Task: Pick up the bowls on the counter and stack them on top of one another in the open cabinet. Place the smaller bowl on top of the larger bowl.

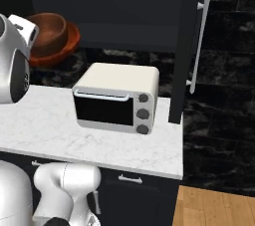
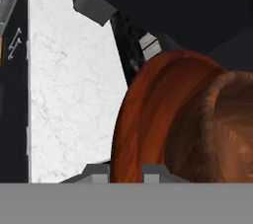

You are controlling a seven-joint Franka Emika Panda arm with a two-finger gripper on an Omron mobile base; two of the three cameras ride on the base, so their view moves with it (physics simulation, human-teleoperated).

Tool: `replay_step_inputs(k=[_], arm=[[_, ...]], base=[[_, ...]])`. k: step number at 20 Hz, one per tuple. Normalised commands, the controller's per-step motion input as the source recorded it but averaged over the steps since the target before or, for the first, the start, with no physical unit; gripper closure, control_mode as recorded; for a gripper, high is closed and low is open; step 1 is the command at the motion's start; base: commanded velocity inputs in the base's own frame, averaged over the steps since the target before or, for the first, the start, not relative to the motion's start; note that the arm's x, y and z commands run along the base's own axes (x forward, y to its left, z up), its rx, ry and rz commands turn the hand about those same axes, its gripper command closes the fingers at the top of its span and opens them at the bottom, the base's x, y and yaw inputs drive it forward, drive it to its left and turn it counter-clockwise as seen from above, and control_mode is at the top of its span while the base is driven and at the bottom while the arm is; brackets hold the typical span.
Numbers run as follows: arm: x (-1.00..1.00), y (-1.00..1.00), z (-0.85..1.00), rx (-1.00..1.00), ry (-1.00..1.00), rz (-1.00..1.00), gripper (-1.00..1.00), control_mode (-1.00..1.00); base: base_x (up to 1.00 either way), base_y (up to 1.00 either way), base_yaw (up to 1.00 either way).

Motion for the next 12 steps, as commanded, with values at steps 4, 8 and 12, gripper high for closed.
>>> replay_step_inputs(k=[4,8,12], arm=[[0.6,-0.16,0.32,0.0,-0.02,0.0,1.0,-1.0],[0.54,-0.24,0.02,0.0,-0.15,0.0,1.0,-1.0],[0.61,-0.35,0.0,0.0,-0.13,0.0,1.0,-1.0]], base=[[0.0,0.0,0.0],[0.0,0.0,0.0],[0.0,0.0,0.0]])
